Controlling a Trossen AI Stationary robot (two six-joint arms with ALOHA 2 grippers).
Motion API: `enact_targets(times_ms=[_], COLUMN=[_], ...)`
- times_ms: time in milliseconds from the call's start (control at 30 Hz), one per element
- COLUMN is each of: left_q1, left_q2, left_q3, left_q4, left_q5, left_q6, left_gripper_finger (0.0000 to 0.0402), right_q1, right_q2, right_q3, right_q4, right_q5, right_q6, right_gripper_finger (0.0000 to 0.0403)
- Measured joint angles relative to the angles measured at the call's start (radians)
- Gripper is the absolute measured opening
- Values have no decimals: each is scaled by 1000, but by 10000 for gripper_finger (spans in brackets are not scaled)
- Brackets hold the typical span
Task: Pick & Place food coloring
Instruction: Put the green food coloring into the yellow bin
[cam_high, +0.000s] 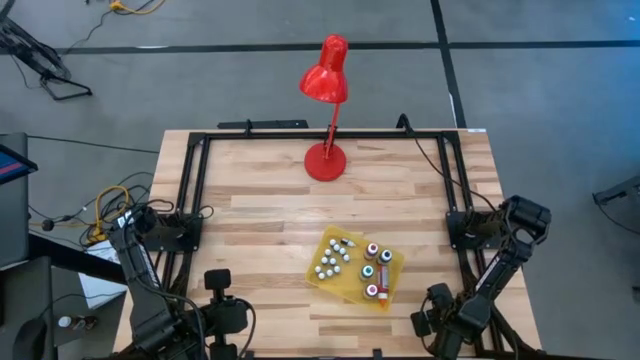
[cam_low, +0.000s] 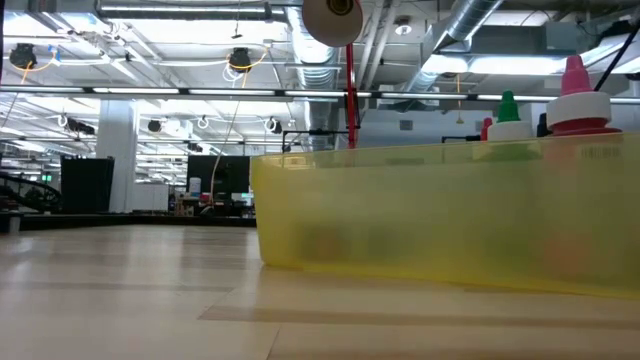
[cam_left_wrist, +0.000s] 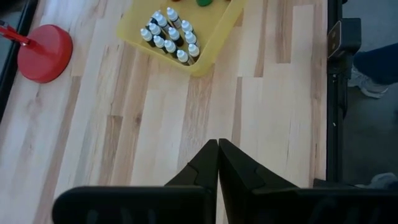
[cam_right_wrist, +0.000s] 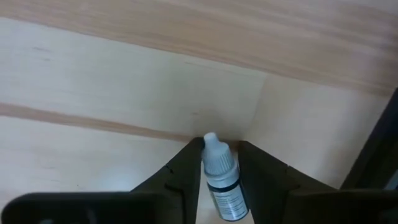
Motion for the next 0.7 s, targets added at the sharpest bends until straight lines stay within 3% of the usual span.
enact_targets(times_ms=[167,400,700], left_q1=[0,2,3], left_q2=[0,0,0], left_q3=[0,0,0], left_q4=[0,0,0], left_q5=[-1,-10,-10], left_q6=[-1,-26,-35], left_gripper_finger=[4,4,4], right_q1=[0,-19,-40], right_q2=[1,3,2], right_q3=[0,9,109], right_q4=[3,5,-29], right_q5=[0,-23,-7], right_q6=[-15,-55,-154], right_gripper_finger=[92,42,44])
